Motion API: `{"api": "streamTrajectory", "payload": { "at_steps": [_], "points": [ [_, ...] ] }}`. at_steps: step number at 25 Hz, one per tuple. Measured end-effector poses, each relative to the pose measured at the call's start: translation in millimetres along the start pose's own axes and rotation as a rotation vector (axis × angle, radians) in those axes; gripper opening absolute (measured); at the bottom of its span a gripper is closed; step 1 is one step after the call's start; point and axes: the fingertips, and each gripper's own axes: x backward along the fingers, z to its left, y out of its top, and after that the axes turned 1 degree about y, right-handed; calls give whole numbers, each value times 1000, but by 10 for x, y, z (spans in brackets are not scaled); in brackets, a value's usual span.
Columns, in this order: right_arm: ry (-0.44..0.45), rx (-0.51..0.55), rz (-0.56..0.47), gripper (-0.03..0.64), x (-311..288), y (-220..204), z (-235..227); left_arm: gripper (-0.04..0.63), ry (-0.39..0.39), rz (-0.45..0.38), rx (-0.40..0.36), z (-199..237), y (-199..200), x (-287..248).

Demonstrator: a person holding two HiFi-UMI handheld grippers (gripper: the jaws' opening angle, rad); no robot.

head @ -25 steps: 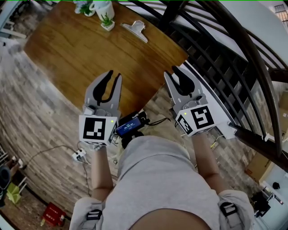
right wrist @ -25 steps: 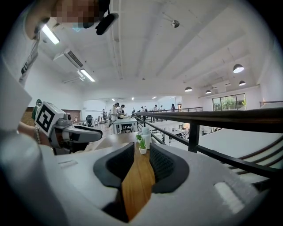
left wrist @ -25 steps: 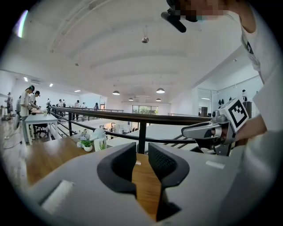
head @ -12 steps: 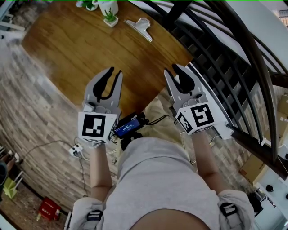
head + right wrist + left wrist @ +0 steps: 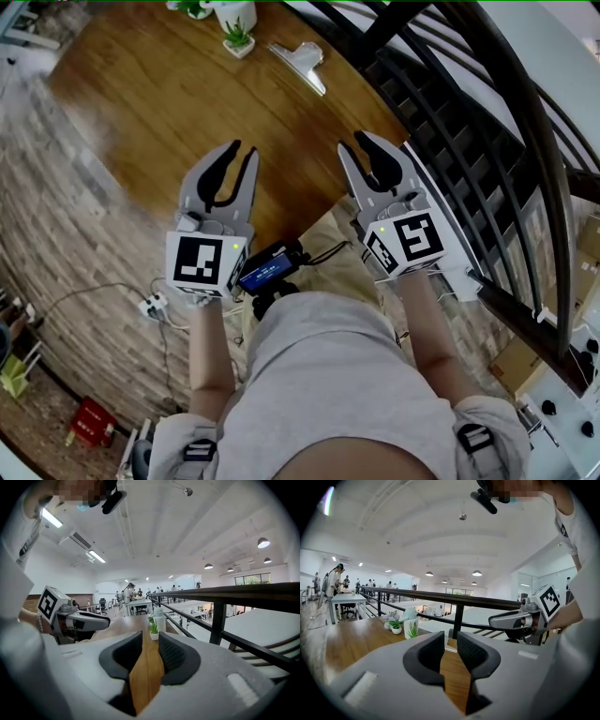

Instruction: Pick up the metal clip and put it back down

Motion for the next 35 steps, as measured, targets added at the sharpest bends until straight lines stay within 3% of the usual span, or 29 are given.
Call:
{"api": "streamTrajectory", "payload": {
  "at_steps": [19, 35],
  "points": [
    [47, -21, 66, 113, -489, -111, -614, 86, 39, 64, 48, 119, -126, -612],
    [101, -25, 133, 137, -1058, -301, -874, 106, 66, 107, 103, 327, -377, -1035]
  ]
}}
